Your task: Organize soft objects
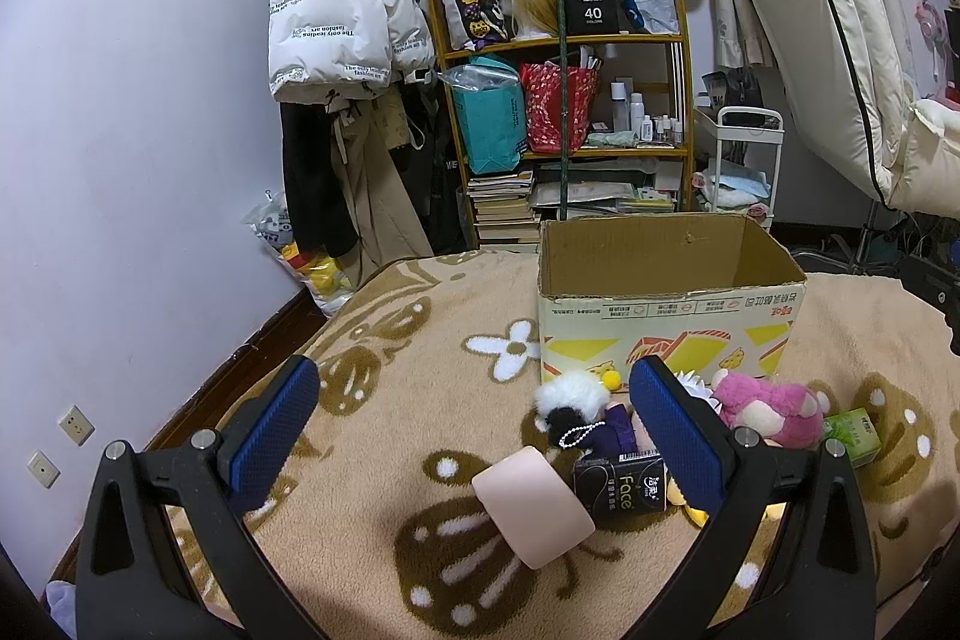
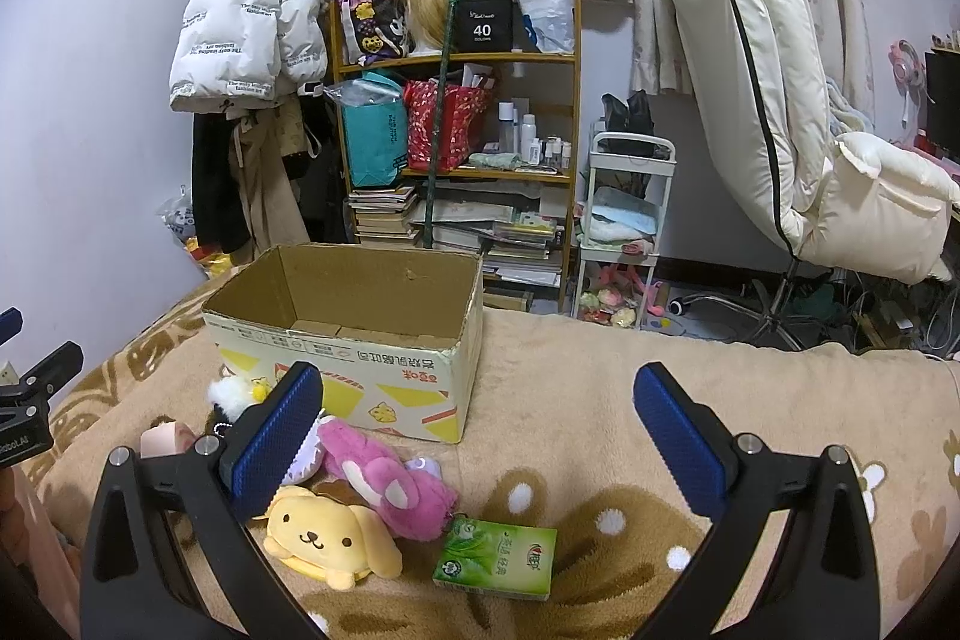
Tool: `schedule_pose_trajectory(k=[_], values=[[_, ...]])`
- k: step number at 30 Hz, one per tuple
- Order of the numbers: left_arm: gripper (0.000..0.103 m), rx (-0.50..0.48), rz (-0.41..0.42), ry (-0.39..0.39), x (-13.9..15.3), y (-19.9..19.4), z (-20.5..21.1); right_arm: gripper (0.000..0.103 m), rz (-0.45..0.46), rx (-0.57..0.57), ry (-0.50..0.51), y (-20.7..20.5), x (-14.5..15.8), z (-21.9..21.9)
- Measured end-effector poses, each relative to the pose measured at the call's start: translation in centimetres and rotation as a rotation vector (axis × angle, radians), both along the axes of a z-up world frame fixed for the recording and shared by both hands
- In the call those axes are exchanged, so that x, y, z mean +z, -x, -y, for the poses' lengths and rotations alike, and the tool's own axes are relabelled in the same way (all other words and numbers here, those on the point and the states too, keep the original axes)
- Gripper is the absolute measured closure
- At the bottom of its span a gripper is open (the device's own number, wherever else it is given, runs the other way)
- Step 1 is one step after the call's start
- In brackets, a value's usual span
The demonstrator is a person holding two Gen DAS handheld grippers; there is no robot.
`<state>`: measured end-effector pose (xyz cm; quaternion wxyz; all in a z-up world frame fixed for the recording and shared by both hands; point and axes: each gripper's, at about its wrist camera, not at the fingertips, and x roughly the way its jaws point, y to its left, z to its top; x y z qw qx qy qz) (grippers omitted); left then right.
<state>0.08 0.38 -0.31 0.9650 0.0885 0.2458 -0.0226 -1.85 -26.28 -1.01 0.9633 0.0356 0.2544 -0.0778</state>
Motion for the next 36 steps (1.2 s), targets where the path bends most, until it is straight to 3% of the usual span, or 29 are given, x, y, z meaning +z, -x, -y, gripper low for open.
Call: schedule_pose_trajectory(k=[26,36], values=[[0.001,-0.001,-0.011,-0.002,-0.5,-0.2,0.0,0.000,-0.003,-0.005,0.001,0.0,-0.1,0.1],[0.001,0.006,-0.121,0.006,-1.7,-2.2,-0.2,0.000,-0.042,-0.005,-0.004,-0.5,-0.9,0.1]])
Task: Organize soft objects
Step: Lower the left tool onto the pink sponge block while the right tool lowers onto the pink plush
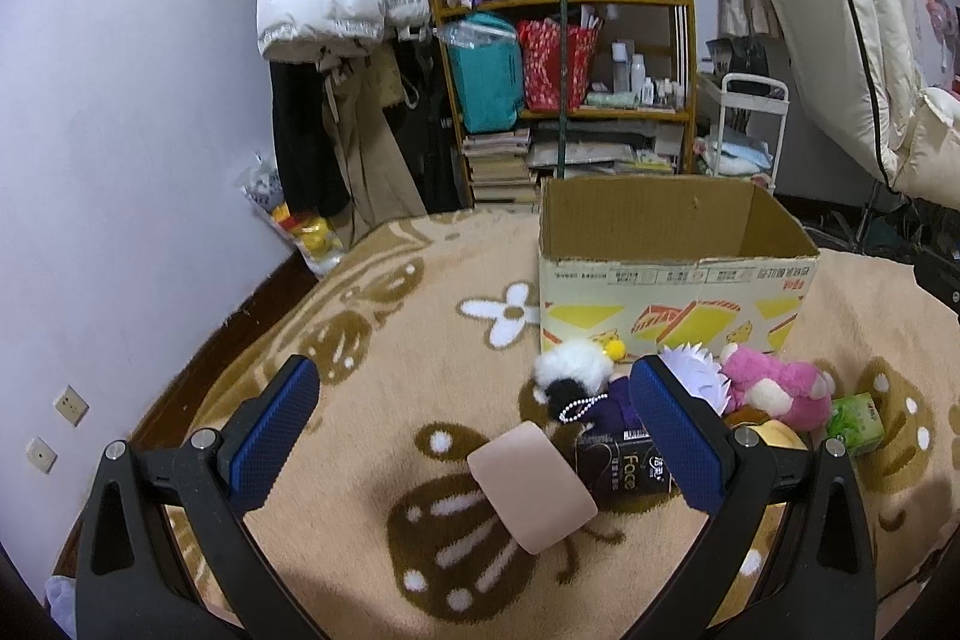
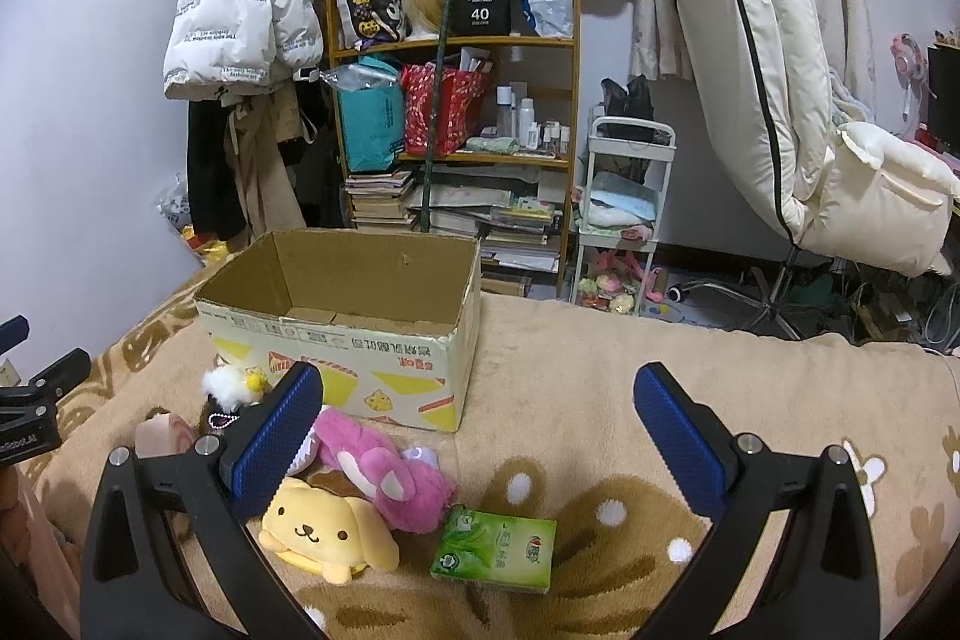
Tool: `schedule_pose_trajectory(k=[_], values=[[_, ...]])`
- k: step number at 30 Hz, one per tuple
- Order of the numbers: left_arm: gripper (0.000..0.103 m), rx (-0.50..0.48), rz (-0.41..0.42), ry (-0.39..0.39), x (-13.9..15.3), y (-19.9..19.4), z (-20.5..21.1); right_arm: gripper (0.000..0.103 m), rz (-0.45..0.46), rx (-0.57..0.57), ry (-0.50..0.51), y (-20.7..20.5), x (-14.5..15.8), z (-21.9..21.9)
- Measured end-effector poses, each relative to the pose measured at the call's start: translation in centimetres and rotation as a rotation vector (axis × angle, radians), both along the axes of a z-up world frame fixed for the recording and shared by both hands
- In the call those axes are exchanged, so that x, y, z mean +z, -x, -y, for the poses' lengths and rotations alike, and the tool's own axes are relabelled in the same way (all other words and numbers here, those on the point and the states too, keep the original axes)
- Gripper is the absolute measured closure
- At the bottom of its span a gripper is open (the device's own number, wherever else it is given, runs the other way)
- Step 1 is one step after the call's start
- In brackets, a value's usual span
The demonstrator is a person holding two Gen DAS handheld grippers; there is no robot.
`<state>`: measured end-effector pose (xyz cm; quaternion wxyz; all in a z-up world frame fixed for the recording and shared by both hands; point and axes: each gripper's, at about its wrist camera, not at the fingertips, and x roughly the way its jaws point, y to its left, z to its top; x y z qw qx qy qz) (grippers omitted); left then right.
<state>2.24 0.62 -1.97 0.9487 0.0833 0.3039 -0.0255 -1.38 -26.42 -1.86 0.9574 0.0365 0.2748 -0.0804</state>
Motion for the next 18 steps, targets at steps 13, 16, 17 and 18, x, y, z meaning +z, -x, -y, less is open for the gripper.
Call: schedule_pose_trajectory(k=[13,16,17,18], values=[[0.001,-0.017,-0.138,0.007,-1.7,-3.1,0.7,0.000,-0.130,0.022,-0.066,-3.1,-1.8,0.8],[0.001,-0.012,-0.190,0.018,-2.3,-4.4,0.7,0.000,-0.128,0.036,-0.067,-3.9,-2.0,0.4],[0.001,-0.011,-0.205,0.023,-2.6,-4.7,0.7,0.000,-0.127,0.047,-0.068,-4.2,-2.2,0.2],[0.001,-0.009,-0.222,0.028,-2.9,-5.0,0.7,0.000,-0.129,0.054,-0.069,-4.5,-2.3,0.0]])
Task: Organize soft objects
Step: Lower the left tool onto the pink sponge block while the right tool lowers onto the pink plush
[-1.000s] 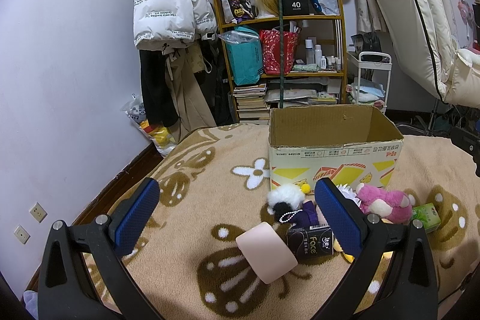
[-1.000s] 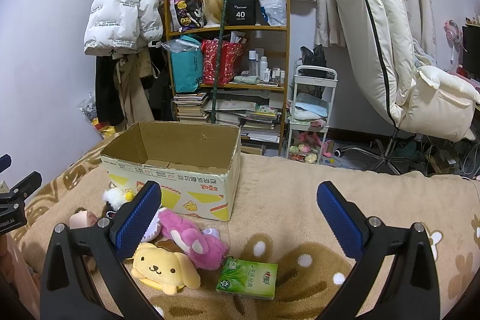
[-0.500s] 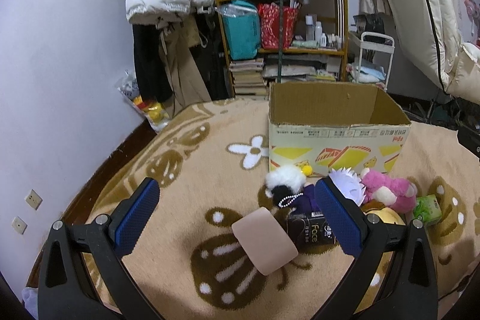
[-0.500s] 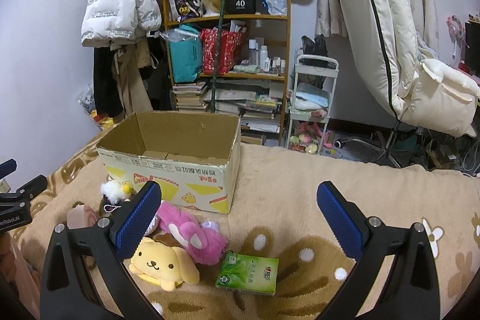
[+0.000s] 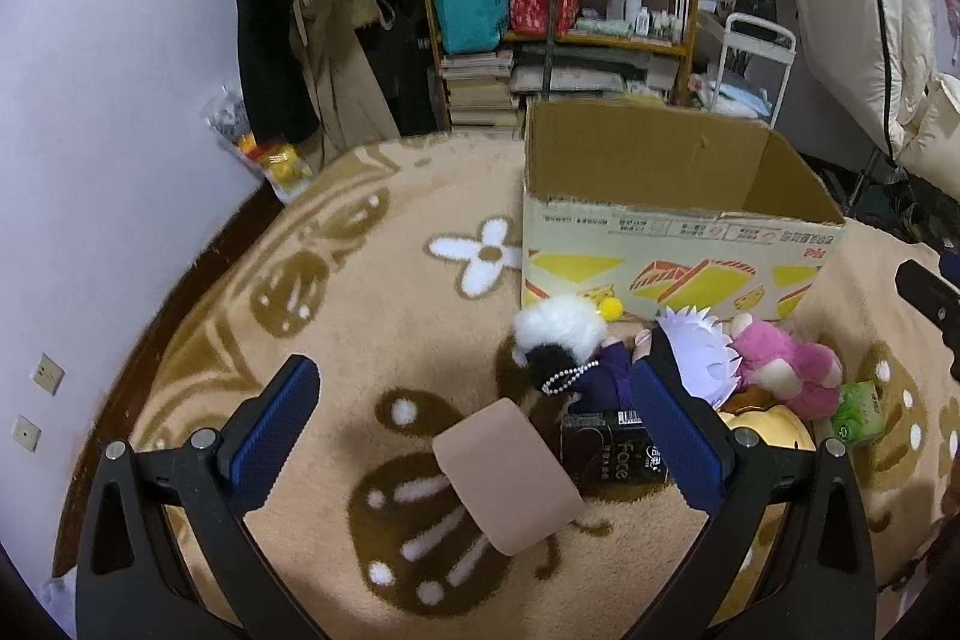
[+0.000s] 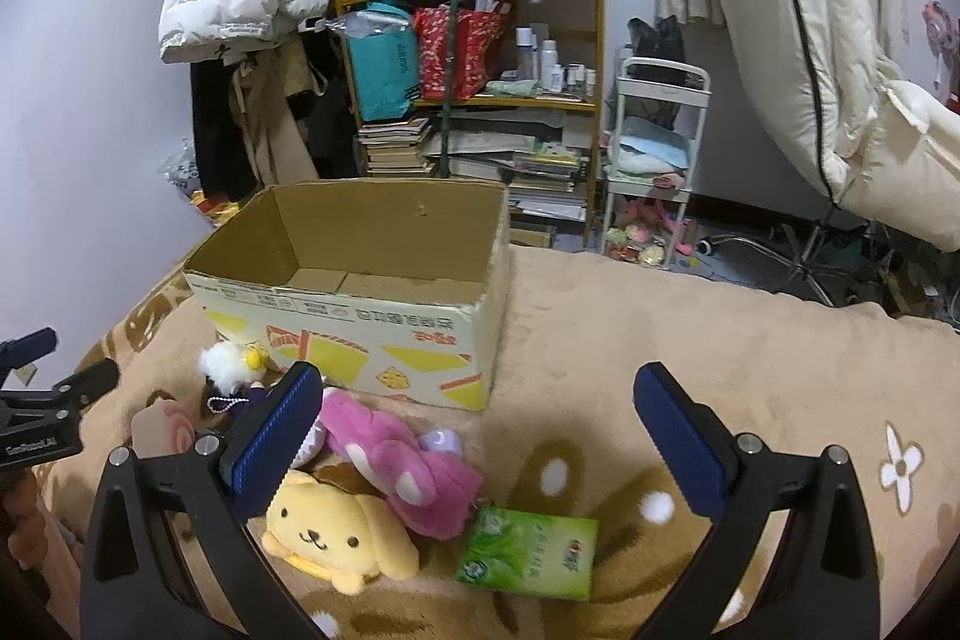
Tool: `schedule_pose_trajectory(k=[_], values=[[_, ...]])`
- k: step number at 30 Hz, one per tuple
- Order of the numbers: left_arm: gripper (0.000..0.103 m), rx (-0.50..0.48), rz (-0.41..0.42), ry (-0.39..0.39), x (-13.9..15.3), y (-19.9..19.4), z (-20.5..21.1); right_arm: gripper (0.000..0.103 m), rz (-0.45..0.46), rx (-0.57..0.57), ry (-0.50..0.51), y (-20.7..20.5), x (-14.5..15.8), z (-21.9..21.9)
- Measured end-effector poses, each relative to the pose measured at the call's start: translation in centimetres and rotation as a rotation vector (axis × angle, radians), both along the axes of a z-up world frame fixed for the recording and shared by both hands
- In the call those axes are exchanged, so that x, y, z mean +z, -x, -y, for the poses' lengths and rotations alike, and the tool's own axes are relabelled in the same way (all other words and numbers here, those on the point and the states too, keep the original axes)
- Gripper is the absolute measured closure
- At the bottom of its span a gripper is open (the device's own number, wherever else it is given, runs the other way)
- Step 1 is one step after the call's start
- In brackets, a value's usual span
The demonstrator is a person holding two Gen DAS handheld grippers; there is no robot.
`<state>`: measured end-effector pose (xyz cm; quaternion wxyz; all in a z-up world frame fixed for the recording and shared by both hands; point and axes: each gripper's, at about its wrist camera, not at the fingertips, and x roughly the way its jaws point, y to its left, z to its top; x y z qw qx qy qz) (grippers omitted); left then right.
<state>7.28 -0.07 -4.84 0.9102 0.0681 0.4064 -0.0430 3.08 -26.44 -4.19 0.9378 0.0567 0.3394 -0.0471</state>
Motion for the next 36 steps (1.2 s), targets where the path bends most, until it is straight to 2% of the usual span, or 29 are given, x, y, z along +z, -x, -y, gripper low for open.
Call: schedule_pose_trajectory(k=[5,13,17,29,33,36], values=[[0.001,0.008,-0.083,0.013,-1.5,-1.2,0.0,0.000,-0.024,0.046,0.016,-1.6,-1.1,-1.3],[0.001,0.006,-0.193,-0.019,-4.0,-2.1,0.4,0.000,-0.088,0.100,0.029,-3.1,-3.4,-2.6],[0.001,0.013,-0.273,0.000,-5.3,-2.9,0.1,0.000,-0.122,0.117,0.023,-3.7,-4.6,-2.9],[0.002,0.037,-0.381,0.007,-7.5,-3.8,-0.3,0.000,-0.208,0.178,0.018,-5.4,-7.9,-3.5],[0.017,0.039,-0.423,0.017,-8.4,-4.0,-0.5,0.003,-0.247,0.189,0.026,-6.1,-9.0,-3.6],[0.027,0.042,-0.463,0.039,-9.3,-4.3,-0.6,0.013,-0.272,0.196,0.010,-6.3,-9.5,-3.4]])
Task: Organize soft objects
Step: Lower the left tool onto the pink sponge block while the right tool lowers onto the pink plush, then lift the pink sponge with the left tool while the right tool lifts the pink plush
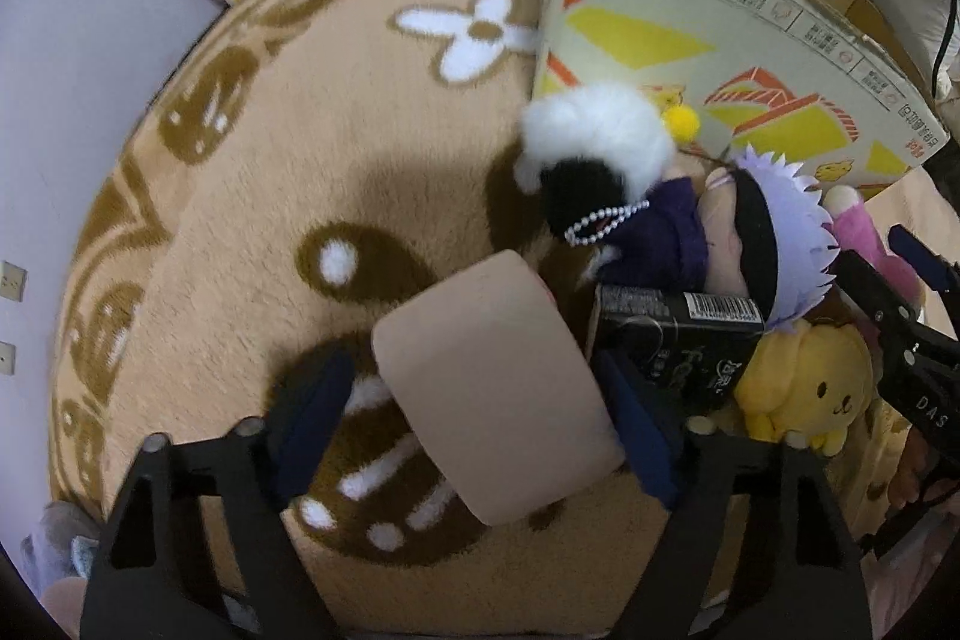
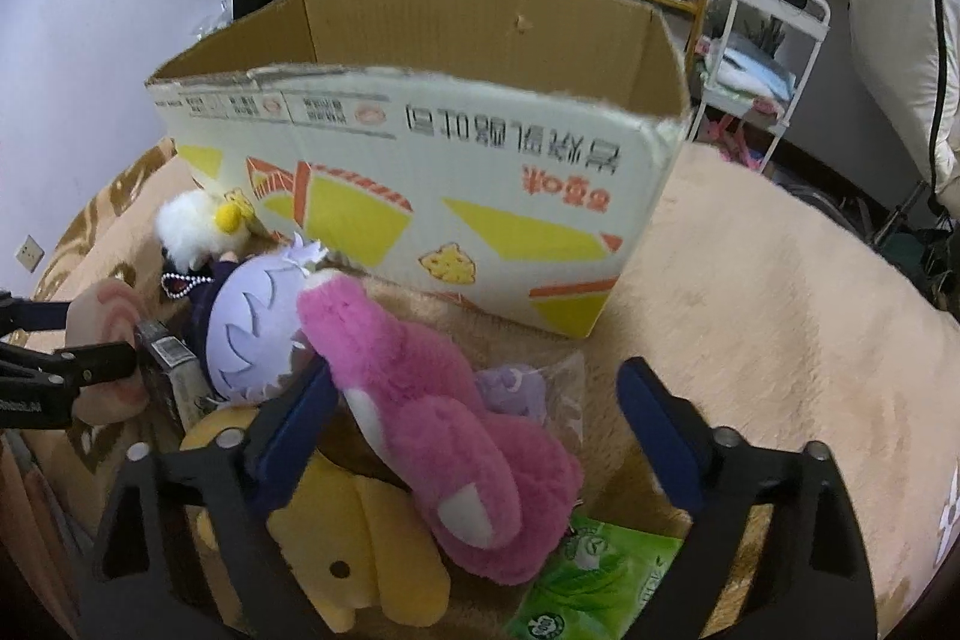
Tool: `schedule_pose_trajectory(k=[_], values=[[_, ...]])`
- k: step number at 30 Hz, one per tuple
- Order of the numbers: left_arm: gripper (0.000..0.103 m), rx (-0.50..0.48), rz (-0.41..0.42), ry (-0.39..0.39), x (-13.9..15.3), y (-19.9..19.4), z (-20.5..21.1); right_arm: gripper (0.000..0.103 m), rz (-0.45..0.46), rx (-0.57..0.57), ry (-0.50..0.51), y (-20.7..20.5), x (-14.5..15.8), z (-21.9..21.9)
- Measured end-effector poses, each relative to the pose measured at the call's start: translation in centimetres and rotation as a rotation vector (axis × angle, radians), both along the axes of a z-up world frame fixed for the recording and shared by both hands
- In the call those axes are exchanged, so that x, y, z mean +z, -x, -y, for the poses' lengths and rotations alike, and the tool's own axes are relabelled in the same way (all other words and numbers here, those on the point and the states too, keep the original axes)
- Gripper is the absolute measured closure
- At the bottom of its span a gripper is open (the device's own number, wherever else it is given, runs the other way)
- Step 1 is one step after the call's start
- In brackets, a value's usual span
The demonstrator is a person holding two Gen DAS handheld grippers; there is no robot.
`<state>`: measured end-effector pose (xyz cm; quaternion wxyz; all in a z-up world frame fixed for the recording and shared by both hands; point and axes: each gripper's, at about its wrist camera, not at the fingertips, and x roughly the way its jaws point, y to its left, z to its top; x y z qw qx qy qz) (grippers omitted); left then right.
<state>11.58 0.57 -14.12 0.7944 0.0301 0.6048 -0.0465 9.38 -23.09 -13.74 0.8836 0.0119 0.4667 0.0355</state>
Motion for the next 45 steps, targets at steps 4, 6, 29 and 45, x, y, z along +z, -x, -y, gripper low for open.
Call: schedule_pose_trajectory(k=[4,6,29,45], values=[[0.041,0.014,-0.016,0.054,-0.3,-0.1,-0.3,0.030,-0.038,0.027,-0.016,-0.2,-0.6,-0.3],[0.047,0.011,-0.012,0.045,-0.4,0.0,-0.2,0.036,-0.052,0.047,-0.030,-0.1,-0.8,-0.5],[0.058,-0.026,0.250,0.011,5.2,3.6,0.0,0.066,0.135,-0.041,-0.022,4.0,5.9,0.0],[0.058,-0.081,0.546,0.047,9.7,6.4,0.6,0.067,0.306,-0.051,-0.009,6.2,9.6,-0.2]])
